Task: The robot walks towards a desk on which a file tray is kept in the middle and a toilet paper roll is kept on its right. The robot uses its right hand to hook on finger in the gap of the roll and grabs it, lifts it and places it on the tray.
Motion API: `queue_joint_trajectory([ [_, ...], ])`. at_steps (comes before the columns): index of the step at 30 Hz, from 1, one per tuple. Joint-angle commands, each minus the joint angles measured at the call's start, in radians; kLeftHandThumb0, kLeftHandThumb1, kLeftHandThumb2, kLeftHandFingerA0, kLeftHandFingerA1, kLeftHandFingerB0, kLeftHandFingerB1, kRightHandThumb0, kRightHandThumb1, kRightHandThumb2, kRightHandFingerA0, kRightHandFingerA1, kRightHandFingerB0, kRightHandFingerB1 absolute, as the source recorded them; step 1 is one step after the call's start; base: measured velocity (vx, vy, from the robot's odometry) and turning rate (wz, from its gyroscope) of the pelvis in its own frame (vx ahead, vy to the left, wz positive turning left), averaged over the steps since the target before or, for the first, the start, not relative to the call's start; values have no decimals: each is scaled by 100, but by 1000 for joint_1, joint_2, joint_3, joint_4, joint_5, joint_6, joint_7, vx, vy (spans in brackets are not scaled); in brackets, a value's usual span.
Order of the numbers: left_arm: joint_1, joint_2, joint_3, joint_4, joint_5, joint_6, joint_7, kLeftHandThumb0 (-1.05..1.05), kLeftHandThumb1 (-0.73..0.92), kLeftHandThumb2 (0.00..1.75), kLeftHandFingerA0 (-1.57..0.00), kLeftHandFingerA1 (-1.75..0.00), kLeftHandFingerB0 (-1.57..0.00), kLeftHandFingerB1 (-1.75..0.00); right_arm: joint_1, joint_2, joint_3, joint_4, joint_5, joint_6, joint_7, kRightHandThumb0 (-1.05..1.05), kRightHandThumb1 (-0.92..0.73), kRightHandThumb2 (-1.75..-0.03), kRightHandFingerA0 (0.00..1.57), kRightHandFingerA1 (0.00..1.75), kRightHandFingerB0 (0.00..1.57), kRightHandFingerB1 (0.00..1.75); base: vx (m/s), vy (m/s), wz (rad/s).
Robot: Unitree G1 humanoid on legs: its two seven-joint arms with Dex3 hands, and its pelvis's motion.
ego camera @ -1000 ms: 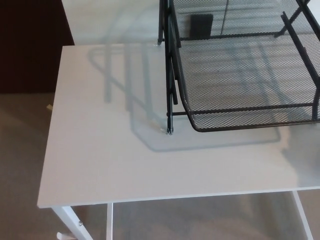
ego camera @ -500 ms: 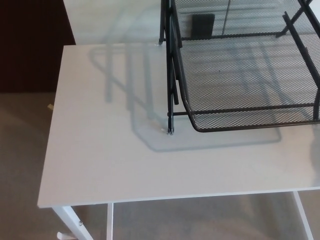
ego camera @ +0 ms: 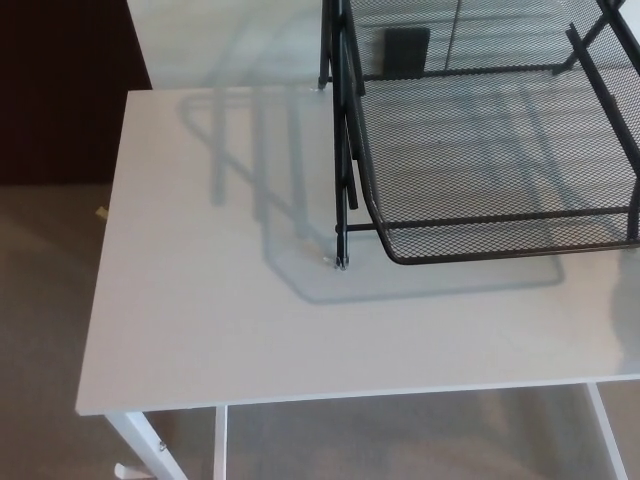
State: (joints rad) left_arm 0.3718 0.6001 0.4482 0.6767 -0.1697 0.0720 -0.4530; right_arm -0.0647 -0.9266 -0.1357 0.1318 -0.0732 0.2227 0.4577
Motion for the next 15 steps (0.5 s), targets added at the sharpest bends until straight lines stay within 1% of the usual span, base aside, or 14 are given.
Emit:
queue_joint_trajectory([
  [1,-9,17,-13,1,18,13,24,-68,80,109,-21,-56,-6,-45,14,27,-34,-47,11,-91,1,-41,-54,-66,20,43,22,35,0,0,0],
  [4,5,17,-12,-23,12,13,15,-68,81,109,-19,-56,-7,-43,-12,36,-30,-96,5,-64,9,-43,-54,-67,20,41,21,35,0,0,0],
  [9,0,20,-16,1,18,8,18,-69,80,110,-19,-56,-6,-44,-36,50,-37,-108,18,-56,24,-44,-53,-68,20,41,21,35,0,0,0],
  [10,-9,21,-15,25,17,10,23,-69,80,109,-19,-56,-6,-44,-44,57,-44,-84,21,-103,19,-46,-53,-69,21,42,21,36,0,0,0],
  [11,-14,20,-13,36,15,11,25,-67,92,77,-22,-50,-11,-35,-44,61,-51,-86,26,-108,19,-46,-53,-68,21,43,21,36,0,0,0],
  [12,-19,20,-13,47,16,11,30,-67,92,76,-23,-49,-11,-35,-39,58,-60,-101,25,-92,20,-46,-53,-69,20,41,21,36,0,0,0],
  [13,-14,25,-20,45,24,8,30,-68,81,109,-19,-54,-6,-43,-38,57,-70,-97,28,-97,21,-47,-53,-69,20,43,21,36,0,0,0],
  [15,-16,24,-16,52,15,6,22,-68,81,109,-18,-54,-5,-43,-33,62,-85,-96,31,-108,19,-47,-52,-69,21,43,21,36,0,0,0],
])
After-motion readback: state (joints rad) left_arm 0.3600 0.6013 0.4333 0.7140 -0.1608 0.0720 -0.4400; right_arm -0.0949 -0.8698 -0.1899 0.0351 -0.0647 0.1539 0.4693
